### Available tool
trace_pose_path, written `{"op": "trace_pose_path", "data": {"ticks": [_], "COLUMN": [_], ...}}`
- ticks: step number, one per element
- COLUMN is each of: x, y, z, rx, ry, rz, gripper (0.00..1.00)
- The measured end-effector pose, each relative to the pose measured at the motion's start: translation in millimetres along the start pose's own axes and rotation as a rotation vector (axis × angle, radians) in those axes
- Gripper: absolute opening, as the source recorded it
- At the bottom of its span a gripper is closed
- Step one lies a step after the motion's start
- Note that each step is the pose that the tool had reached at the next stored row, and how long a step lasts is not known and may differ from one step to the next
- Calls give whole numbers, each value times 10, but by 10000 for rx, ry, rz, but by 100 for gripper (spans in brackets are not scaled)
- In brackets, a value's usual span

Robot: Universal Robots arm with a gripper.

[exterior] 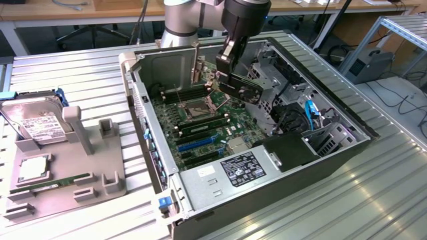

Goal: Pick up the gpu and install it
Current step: 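Insert the gpu into the slot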

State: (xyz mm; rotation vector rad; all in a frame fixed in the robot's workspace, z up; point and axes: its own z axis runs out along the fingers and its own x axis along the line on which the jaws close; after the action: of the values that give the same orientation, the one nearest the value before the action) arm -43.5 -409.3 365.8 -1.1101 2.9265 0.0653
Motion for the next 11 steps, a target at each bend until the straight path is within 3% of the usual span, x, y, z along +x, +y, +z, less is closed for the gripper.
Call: {"op": "trace_pose_path", "data": {"ticks": [11], "x": [0], "y": [0], "z": [2], "rx": [-9], "ry": [13], "rz": [-371], "gripper": [27]}}
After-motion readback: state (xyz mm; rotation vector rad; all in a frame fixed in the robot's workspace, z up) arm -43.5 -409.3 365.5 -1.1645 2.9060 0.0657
